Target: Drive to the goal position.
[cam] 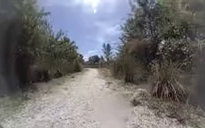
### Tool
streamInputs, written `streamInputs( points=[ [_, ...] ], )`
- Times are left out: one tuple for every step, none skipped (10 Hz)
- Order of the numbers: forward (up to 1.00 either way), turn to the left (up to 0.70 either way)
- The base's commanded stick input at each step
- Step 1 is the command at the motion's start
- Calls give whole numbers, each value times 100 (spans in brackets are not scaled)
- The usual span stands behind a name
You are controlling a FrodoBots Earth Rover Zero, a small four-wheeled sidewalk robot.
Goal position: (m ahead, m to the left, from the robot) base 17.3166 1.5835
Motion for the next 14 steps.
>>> streamInputs(
  points=[
    [70,0],
    [70,0],
    [70,0],
    [70,0],
    [70,0],
    [70,0],
    [70,0],
    [70,0],
    [70,0],
    [70,0],
    [70,2],
    [70,27],
    [70,22],
    [70,4]
  ],
)
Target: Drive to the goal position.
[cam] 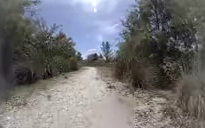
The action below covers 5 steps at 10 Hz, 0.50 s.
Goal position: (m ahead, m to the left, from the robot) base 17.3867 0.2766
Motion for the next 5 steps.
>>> streamInputs(
  points=[
    [70,0],
    [70,5],
    [70,34],
    [70,33],
    [70,10]
  ],
)
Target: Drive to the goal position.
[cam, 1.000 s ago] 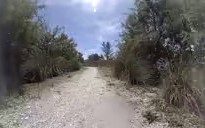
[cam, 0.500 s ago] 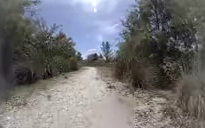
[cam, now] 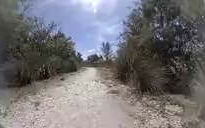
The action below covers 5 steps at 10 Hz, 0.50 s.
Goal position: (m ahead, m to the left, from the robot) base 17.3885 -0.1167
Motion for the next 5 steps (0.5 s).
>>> streamInputs(
  points=[
    [70,0],
    [70,0],
    [70,0],
    [70,0],
    [70,0]
  ],
)
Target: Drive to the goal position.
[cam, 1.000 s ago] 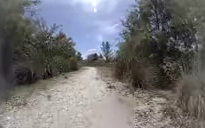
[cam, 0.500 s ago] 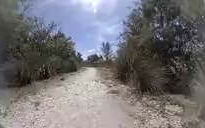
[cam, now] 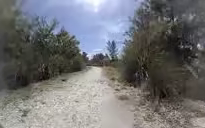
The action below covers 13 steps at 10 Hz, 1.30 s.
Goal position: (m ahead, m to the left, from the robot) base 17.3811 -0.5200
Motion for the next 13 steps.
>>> streamInputs(
  points=[
    [70,0],
    [70,0],
    [70,0],
    [70,0],
    [70,0],
    [70,0],
    [70,0],
    [70,0],
    [70,0],
    [70,0],
    [70,0],
    [70,0],
    [70,0]
  ],
)
